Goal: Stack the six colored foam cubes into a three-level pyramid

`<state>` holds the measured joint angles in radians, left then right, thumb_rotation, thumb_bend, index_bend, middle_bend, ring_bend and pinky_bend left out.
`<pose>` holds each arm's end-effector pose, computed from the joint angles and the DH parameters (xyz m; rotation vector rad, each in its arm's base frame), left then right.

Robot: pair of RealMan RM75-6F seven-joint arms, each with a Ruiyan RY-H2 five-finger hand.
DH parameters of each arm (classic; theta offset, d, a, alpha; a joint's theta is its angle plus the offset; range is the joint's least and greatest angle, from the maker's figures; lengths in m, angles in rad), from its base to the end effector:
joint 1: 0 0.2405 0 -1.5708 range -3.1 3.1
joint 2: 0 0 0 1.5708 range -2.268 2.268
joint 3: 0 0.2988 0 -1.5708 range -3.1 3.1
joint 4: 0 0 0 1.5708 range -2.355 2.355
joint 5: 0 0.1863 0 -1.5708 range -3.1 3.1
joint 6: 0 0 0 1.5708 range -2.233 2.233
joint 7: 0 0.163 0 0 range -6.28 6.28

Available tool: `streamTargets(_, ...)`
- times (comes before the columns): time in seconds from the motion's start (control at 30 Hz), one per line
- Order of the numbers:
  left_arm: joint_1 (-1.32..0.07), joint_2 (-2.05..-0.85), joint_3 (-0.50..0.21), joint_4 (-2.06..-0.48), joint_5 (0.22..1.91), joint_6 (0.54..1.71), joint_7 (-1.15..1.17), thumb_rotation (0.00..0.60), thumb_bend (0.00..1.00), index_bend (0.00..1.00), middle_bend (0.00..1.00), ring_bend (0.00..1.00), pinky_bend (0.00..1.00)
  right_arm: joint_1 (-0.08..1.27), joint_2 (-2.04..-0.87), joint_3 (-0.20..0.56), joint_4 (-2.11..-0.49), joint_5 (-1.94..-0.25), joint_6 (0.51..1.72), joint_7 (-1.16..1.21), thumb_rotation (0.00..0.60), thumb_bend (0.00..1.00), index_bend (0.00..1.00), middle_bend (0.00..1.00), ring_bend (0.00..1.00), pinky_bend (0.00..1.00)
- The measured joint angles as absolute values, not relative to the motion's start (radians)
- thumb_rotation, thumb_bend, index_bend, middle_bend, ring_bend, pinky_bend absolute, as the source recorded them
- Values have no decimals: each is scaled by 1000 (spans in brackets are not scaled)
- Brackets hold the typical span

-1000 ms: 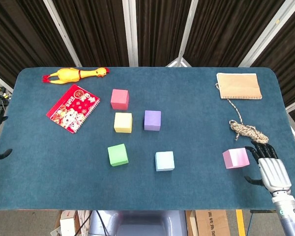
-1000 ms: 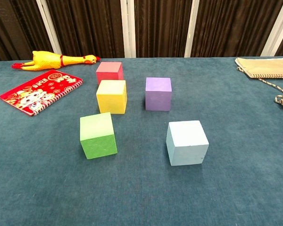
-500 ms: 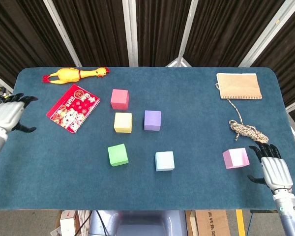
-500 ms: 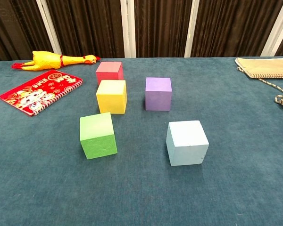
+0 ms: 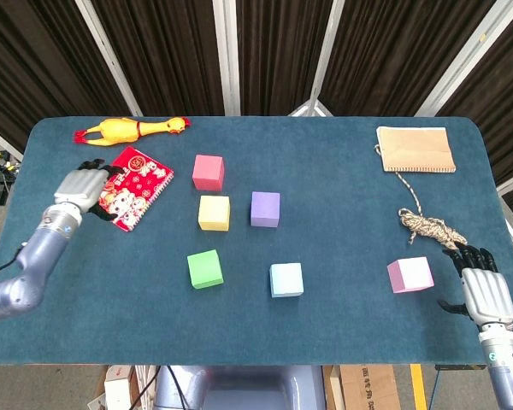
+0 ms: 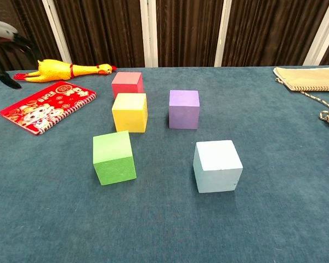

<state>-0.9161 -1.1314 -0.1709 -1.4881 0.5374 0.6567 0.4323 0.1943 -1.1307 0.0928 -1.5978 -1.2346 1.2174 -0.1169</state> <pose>-0.2209 0.4560 0.1487 -1.6543 -1.1013 -0.5503 -0.3680 -0.2420 0.1788 1.3802 -1.0470 0.6605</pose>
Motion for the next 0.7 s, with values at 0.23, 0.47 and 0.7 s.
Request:
streamTargets(0.23, -970, -1237, -150, -1416, 496, 666, 440, 600, 236, 207, 195, 0, 14, 196, -1138, 97, -1581, -1220, 1212, -118, 600, 180, 182, 99, 76, 39)
streamTargets(0.47, -991, -1309, -164, -1400, 490, 688, 397, 600, 236, 223, 204, 0, 14, 194, -1141, 97, -1565, -1217, 1209, -104, 600, 180, 182, 99, 76, 39)
streamTargets(0.7, -1030, -1337, -157, -1419, 473, 717, 426, 600, 235, 224, 204, 0, 14, 193, -1139, 99, -1557, -1219, 1207, -90, 600, 180, 182, 99, 76, 39)
